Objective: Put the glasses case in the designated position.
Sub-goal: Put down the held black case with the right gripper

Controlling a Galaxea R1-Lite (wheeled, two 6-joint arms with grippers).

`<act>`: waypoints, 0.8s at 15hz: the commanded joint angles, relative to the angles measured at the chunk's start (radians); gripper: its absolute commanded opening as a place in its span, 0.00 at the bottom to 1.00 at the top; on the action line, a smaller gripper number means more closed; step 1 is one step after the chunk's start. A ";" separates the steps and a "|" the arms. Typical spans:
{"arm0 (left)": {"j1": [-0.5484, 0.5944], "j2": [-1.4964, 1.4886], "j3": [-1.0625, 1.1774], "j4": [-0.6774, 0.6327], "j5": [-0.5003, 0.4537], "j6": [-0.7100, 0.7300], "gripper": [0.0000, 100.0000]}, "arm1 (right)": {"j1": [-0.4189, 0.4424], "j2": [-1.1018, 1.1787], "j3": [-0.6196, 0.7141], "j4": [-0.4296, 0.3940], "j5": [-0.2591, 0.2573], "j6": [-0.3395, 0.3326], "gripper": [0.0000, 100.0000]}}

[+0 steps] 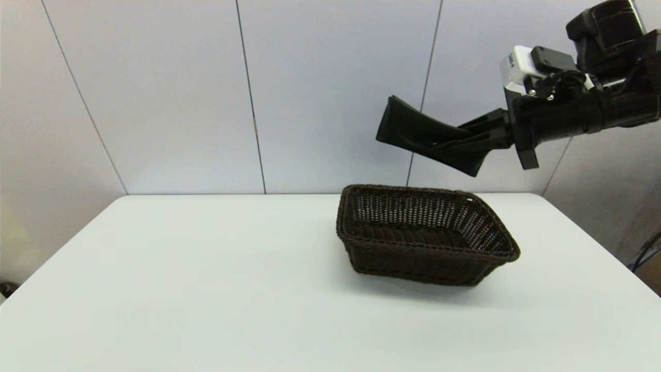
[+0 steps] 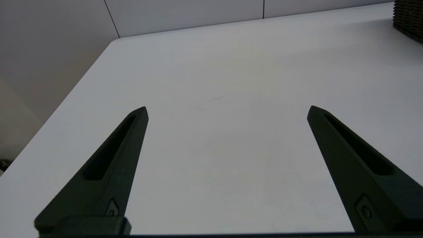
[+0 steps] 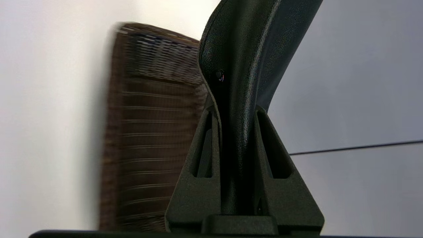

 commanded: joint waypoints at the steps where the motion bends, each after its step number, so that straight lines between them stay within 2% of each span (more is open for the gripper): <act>1: 0.000 0.001 0.000 0.000 0.001 0.000 1.00 | -0.043 0.158 -0.132 -0.042 -0.001 -0.007 0.00; 7: 0.000 0.001 0.000 0.000 -0.001 0.000 1.00 | -0.044 0.273 -0.132 -0.140 0.000 -0.022 0.00; 9: 0.000 0.001 0.000 0.000 0.001 0.002 1.00 | -0.044 0.311 -0.133 -0.146 0.003 -0.065 0.00; 12: 0.000 0.001 0.001 0.000 0.001 0.002 1.00 | -0.052 0.357 -0.135 -0.154 0.009 -0.168 0.00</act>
